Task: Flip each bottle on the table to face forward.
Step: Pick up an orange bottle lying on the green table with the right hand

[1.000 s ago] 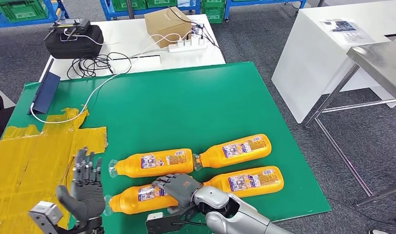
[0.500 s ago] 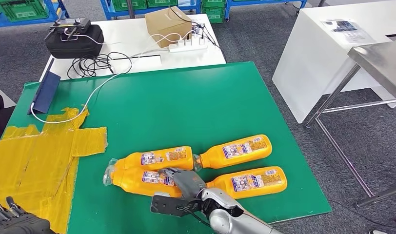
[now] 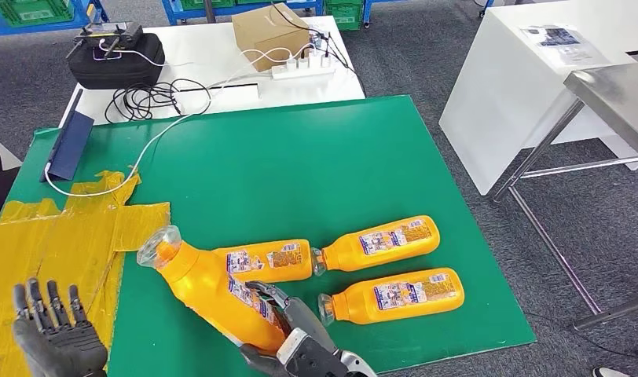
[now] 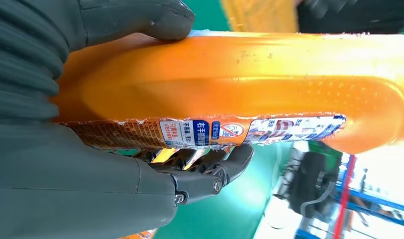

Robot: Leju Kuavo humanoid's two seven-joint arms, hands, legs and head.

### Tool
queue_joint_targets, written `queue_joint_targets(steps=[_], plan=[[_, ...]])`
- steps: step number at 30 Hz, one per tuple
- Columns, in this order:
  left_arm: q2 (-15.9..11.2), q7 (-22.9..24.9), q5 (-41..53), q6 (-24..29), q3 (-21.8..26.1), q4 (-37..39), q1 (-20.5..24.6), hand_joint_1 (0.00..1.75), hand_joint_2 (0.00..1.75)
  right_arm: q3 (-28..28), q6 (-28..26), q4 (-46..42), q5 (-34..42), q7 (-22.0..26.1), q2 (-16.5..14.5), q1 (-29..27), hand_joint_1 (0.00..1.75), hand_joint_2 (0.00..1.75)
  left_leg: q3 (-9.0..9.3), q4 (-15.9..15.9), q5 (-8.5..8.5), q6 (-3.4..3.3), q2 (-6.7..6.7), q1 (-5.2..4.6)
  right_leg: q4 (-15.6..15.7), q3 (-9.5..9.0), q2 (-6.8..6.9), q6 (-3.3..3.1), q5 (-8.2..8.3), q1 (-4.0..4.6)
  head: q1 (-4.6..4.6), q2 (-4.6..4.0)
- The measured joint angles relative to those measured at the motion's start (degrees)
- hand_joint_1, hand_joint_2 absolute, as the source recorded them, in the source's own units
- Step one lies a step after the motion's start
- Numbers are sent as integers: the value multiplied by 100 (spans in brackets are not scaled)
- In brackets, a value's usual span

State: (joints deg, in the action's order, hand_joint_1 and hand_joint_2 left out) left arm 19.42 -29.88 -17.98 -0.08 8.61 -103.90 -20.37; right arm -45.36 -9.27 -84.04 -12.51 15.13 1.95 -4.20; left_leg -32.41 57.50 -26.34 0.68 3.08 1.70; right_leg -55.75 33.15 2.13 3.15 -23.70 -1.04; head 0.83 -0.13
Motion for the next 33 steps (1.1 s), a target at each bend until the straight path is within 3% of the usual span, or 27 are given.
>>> queue_joint_targets(steps=[2, 4, 12, 23, 33], plan=[[-39, 65, 23, -953, -84, 98, -13, 0, 175, 14, 0, -206, 44, 104, 82, -120, 175, 175, -3, 0, 0, 0, -4, -3, 1, 1, 1, 1, 0, -2, 0, 0], [-97, 56, 177, -1569, -209, 183, -17, 0, 175, 22, 0, -347, 56, 159, 152, -195, 175, 175, -4, 0, -1, 0, 0, -3, 1, 2, 0, 1, 0, -2, 0, 0], [-382, -211, 594, -2404, -647, 448, 17, 0, 175, 15, 216, -518, 58, 123, 292, -271, 175, 175, -4, 0, 0, 1, 1, 2, 0, 4, 0, 0, 0, 2, 0, 0], [-735, -566, 1125, -2581, -1170, 779, 215, 0, 175, -202, 745, -292, -183, 8, 333, -81, 175, 175, -6, 0, 0, 0, 1, 2, -1, 3, 0, 0, 0, 2, 0, 0], [-1261, -950, 1630, -2563, -1791, 1205, 404, 1, 175, -356, 1290, 166, -809, 88, 155, 339, 175, 175, -5, 0, 2, 1, 1, 3, -2, 4, 0, 0, 1, 3, 0, 0]])
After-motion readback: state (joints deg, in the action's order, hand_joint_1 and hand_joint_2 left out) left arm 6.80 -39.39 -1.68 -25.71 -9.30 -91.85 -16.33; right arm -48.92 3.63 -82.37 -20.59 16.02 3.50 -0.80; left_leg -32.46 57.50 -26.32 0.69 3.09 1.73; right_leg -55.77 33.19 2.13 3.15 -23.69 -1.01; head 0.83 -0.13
